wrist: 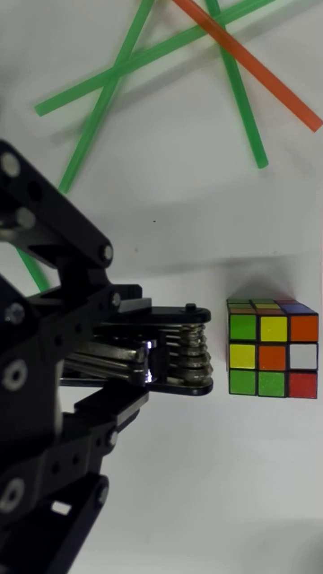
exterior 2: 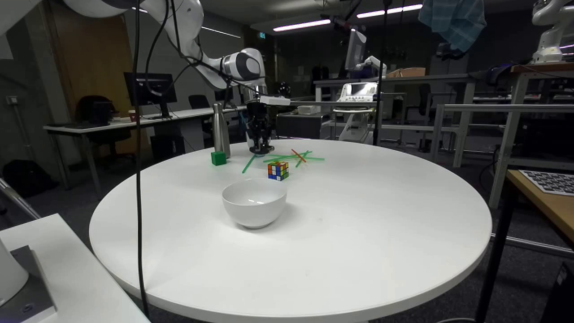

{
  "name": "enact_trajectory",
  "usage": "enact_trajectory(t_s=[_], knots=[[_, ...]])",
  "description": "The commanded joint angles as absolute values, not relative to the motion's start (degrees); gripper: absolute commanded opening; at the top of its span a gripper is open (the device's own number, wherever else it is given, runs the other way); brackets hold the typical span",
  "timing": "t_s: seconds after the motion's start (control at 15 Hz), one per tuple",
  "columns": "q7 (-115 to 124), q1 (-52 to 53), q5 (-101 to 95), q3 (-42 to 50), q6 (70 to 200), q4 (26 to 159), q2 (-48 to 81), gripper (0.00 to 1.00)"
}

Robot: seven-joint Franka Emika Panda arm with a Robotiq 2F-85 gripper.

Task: Put the stapler on the table from atop the Rubik's cube

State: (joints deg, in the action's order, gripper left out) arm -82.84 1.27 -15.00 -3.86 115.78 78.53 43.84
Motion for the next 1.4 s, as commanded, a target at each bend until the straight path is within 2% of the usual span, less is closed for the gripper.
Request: enact_trajectory(t_s=[0.0,1.33], knots=[[-83.05,1.39,-15.54,-4.24,116.24,84.45,39.25,0.20],[-83.25,1.56,-15.68,-5.39,115.84,92.78,37.04,0.20]])
